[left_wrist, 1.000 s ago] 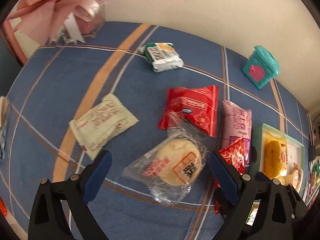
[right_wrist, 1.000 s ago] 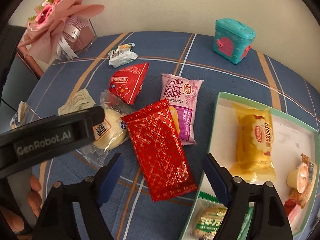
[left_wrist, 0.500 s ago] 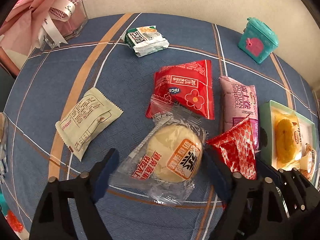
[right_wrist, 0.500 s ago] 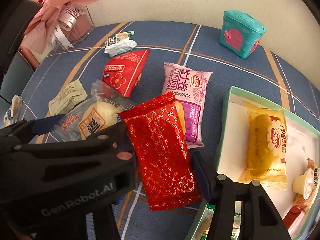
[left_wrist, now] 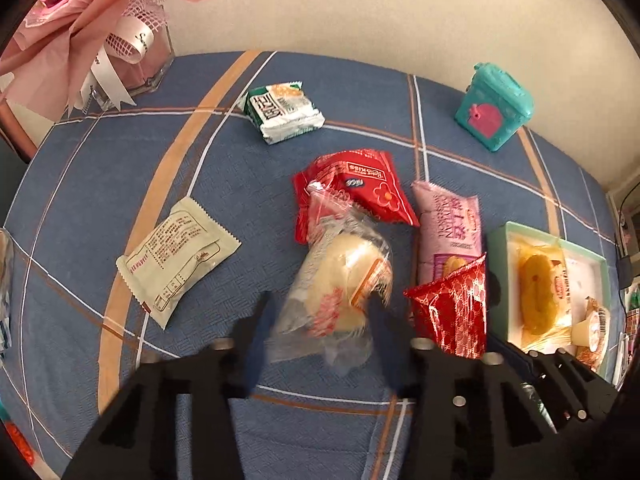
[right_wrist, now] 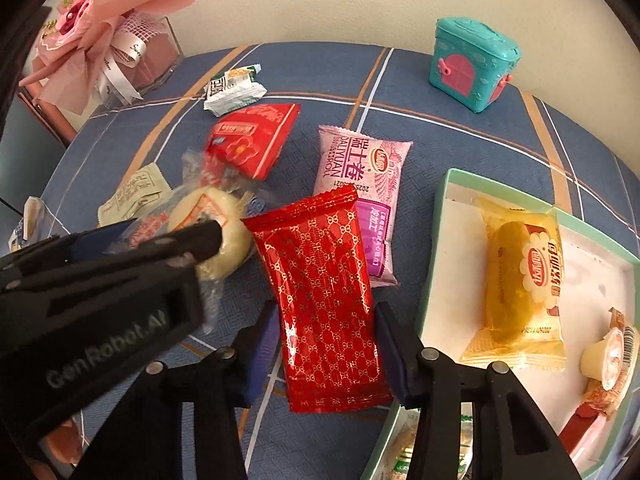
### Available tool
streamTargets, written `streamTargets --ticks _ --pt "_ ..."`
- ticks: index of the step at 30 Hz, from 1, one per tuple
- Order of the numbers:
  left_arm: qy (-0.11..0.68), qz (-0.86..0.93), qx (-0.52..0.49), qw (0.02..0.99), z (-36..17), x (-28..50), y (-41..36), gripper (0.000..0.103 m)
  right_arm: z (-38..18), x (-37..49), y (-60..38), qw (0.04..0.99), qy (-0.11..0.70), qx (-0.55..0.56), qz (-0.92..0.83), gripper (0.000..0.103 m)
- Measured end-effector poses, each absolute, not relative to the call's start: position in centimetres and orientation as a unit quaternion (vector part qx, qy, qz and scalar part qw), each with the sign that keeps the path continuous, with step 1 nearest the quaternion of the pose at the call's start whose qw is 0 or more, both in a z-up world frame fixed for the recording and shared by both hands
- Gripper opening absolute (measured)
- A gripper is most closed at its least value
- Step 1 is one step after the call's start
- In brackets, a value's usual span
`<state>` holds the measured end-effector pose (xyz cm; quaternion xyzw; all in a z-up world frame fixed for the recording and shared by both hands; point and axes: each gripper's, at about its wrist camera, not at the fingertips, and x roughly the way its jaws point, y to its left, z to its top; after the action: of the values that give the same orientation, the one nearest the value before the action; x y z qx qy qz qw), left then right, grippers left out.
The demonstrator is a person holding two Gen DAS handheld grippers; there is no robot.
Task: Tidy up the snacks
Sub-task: 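Grasp the steamed bun pack with the left tool while the right tool grasps the red patterned bag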
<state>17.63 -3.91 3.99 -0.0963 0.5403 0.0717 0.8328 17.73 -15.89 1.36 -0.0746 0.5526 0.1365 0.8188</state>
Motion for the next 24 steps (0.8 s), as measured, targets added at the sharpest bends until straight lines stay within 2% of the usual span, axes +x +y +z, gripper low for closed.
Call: streamTargets --ticks 6,12,14,15,24 --pt "0.538 0.07 -0.107 0.833 3.8 18.0 -3.9 0.041 2.0 17.5 -16.0 0.819 0.552 -0.071 0.137 0.049" --pt "0.553 0.064 -0.118 0.822 2.7 18.5 -3.5 0.058 1.2 17.7 -16.2 0.814 0.561 -0.07 0.133 0.049" --pt "0.548 0.07 -0.117 0.825 2.9 18.7 -3.5 0.069 1.1 17.7 -16.0 0.814 0.56 -0.074 0.135 0.048" --pt "0.544 0.074 -0.114 0.828 3.0 18.9 -3.5 0.071 1.1 17.7 -16.0 0.813 0.561 -0.073 0.136 0.048" --pt "0.54 0.083 -0.051 0.836 2.4 20.6 -5.4 0.072 0.9 17.8 -16.3 0.811 0.564 -0.065 0.143 0.048"
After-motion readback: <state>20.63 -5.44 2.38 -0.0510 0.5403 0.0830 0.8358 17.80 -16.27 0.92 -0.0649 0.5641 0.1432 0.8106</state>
